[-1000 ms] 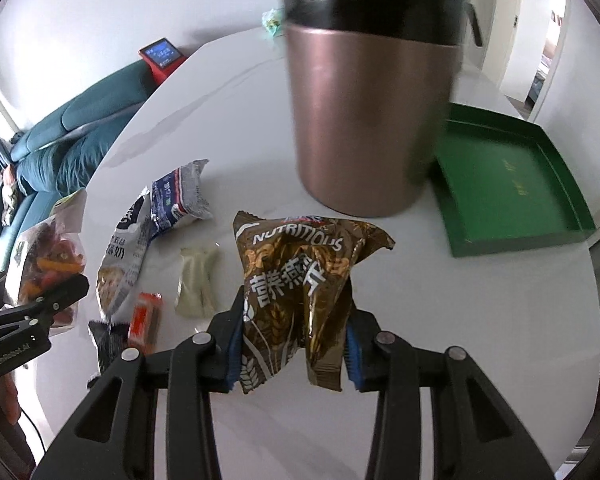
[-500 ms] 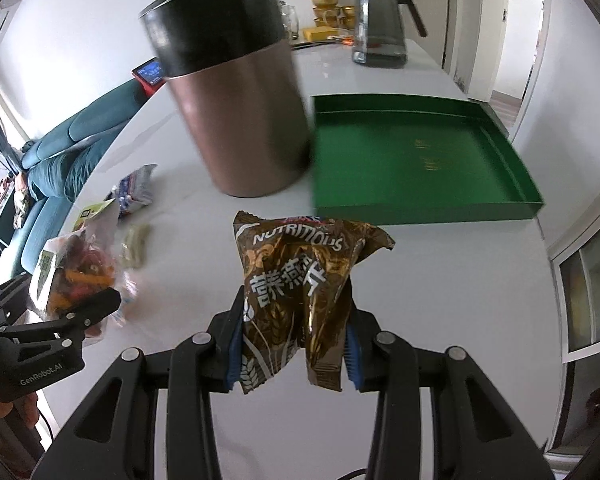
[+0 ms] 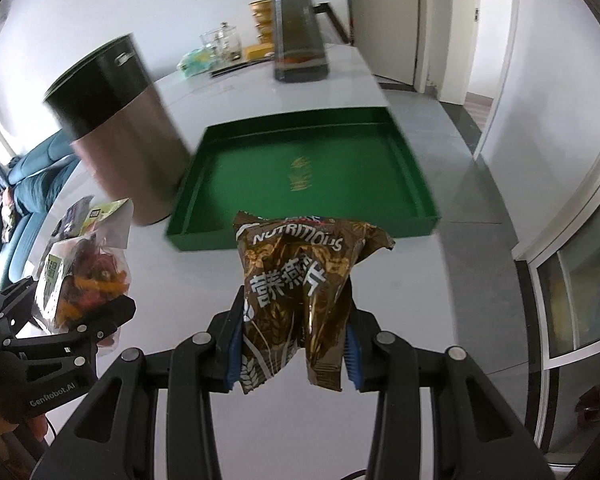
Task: Organize snacks
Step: 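Carry the chip bag with left tool while right tool carries oat packet to green tray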
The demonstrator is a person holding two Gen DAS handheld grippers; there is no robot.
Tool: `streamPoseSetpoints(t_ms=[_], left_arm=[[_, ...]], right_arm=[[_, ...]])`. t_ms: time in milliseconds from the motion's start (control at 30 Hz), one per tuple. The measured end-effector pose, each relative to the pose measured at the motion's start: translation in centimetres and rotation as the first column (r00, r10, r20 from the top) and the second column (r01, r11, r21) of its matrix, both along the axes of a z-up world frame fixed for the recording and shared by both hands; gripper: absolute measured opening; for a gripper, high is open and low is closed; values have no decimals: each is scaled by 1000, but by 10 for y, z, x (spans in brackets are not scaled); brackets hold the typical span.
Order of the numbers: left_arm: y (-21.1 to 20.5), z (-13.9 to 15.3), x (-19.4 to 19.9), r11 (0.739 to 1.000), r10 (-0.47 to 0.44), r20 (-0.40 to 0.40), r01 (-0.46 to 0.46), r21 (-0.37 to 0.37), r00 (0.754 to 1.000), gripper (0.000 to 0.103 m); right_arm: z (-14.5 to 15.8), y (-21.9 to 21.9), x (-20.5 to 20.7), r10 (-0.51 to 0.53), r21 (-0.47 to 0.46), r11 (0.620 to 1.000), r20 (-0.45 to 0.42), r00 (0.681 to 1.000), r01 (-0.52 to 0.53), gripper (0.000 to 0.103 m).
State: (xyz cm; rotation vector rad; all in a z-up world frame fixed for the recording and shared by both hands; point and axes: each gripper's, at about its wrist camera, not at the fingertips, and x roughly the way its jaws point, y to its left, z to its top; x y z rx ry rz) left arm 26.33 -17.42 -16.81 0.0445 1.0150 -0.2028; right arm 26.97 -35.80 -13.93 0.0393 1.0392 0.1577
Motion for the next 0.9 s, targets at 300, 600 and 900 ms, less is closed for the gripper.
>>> streamPoseSetpoints(t_ms=[300, 600, 900], left_arm=[[-39, -6, 55, 999, -24, 7, 24, 29, 1000, 62], [-54, -22, 112, 999, 31, -23, -31, -7, 999, 62], [-51, -55, 157, 999, 47, -88, -46, 13, 995, 62]], right_arm=[[-4, -47, 46, -33, -4, 999, 9, 999, 33, 43], [-21, -50, 114, -29, -7, 1000, -8, 1000, 29, 43], [-68, -43, 177, -9, -10, 1000, -79, 997, 8, 43]])
